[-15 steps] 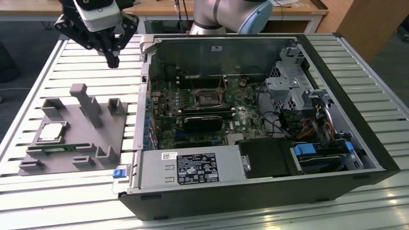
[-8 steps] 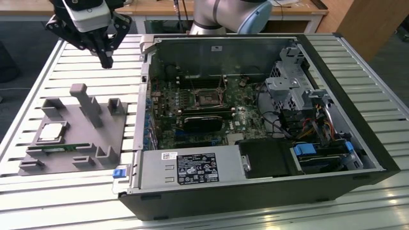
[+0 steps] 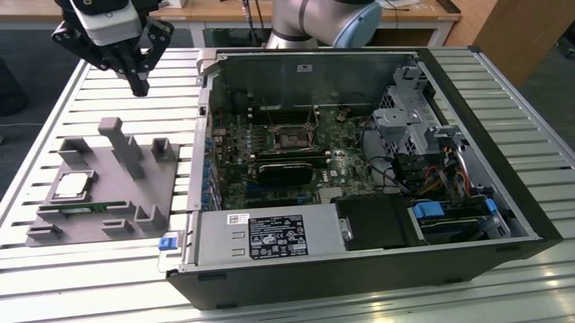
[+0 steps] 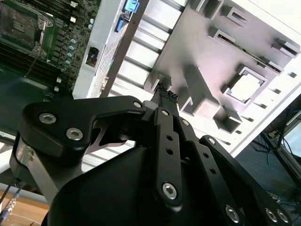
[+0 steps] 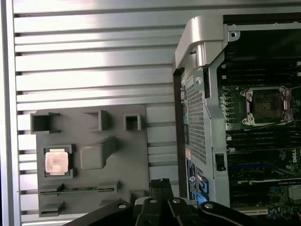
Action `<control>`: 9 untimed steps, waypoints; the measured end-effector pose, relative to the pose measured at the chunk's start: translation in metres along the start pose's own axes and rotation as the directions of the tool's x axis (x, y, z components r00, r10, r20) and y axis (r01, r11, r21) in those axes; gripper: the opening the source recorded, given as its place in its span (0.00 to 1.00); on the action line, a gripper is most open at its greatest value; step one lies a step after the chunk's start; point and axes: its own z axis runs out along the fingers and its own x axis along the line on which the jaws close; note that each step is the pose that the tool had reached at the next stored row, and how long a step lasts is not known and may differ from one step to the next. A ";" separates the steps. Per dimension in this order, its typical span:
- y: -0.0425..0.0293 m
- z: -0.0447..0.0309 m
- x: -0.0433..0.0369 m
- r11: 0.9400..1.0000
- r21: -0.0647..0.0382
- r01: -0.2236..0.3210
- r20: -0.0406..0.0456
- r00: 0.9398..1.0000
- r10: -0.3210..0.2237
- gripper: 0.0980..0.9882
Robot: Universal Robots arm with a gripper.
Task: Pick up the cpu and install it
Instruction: 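Reach for the cpu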
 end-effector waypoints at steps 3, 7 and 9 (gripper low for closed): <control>-0.0003 0.0000 0.0034 1.000 0.000 0.000 0.000 1.000 0.000 0.01; -0.0006 0.0000 0.0079 1.000 0.000 0.000 0.000 1.000 0.000 0.01; -0.0008 0.0000 0.0105 1.000 0.000 0.000 0.000 1.000 0.000 0.01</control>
